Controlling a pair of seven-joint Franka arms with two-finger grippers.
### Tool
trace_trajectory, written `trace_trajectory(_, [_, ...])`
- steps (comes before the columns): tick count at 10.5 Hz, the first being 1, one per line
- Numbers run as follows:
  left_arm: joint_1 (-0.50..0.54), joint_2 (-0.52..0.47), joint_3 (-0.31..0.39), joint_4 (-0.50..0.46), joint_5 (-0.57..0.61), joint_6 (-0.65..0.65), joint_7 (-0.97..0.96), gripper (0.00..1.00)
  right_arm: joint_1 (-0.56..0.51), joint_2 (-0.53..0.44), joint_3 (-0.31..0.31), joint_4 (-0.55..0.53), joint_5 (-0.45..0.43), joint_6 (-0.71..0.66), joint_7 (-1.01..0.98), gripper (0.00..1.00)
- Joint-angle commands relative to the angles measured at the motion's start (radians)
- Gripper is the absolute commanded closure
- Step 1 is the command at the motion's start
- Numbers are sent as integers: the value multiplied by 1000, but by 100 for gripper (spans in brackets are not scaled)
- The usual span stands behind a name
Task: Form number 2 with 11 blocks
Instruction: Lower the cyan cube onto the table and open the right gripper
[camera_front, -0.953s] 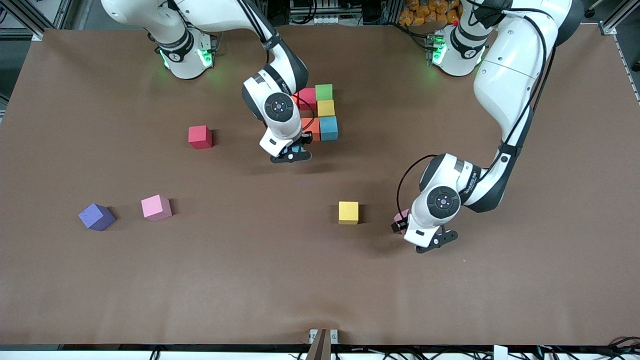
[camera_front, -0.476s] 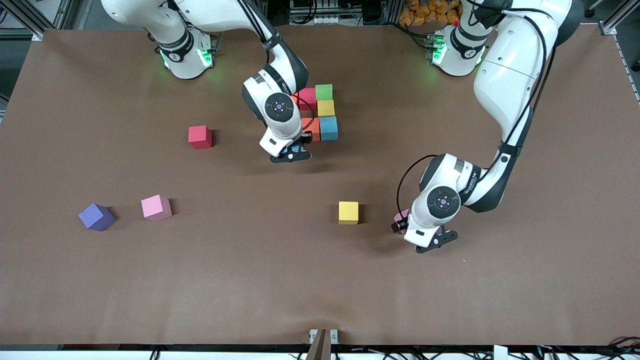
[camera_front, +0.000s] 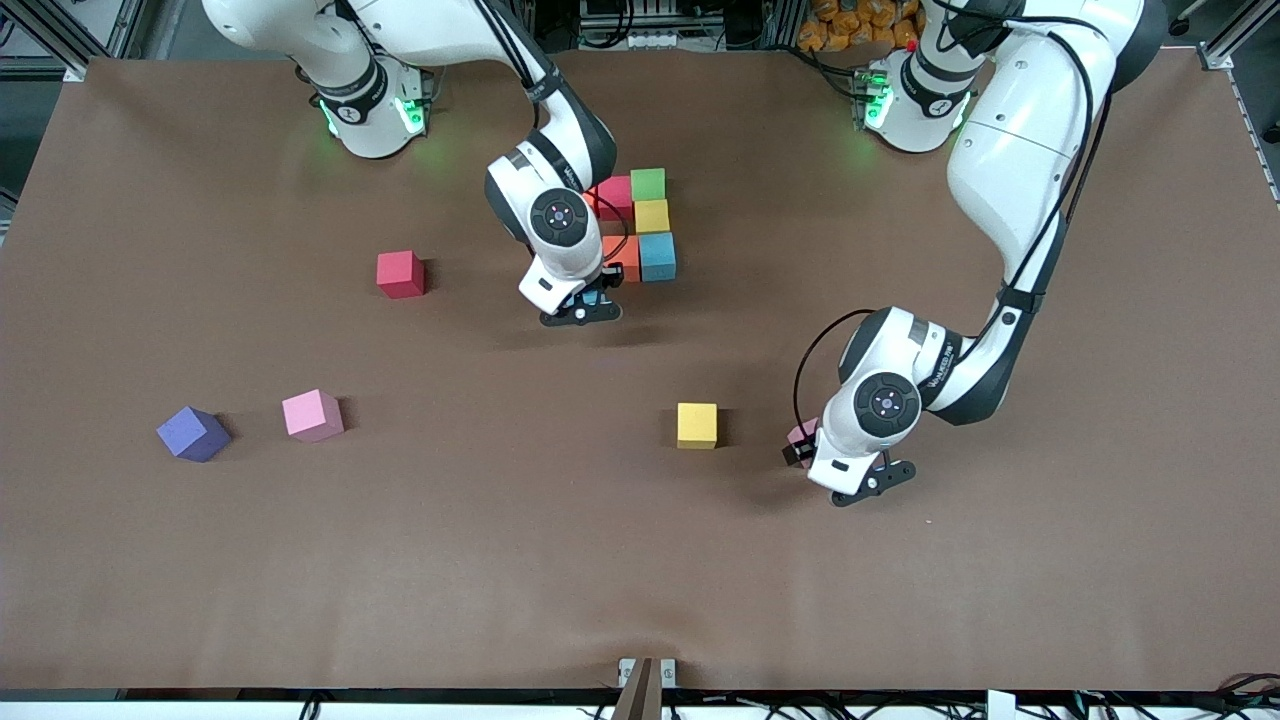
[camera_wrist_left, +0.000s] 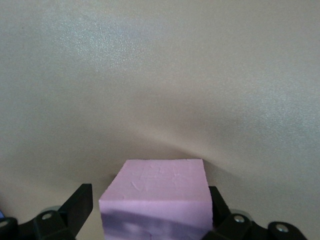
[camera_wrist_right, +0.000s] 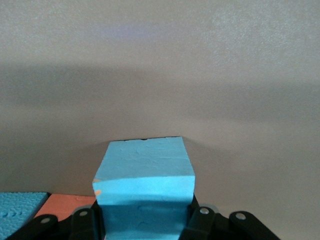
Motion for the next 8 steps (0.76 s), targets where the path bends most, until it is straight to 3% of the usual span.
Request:
trace_trajectory(1, [-1, -1, -3, 1, 29, 2, -24, 0, 12, 0, -8, -1, 19, 3, 17, 45])
trace_trajectory(2, [-1, -1, -3, 1, 29, 2, -24, 0, 12, -1, -8, -1, 19, 1, 22, 12])
trace_trajectory(3, [1, -1, -3, 1, 29, 2, -22, 0, 12, -1, -8, -1, 19, 3, 40, 0])
trace_trajectory(8, [-1, -1, -3, 1, 29, 2, -22, 0, 6, -24, -8, -6, 19, 1, 44, 0])
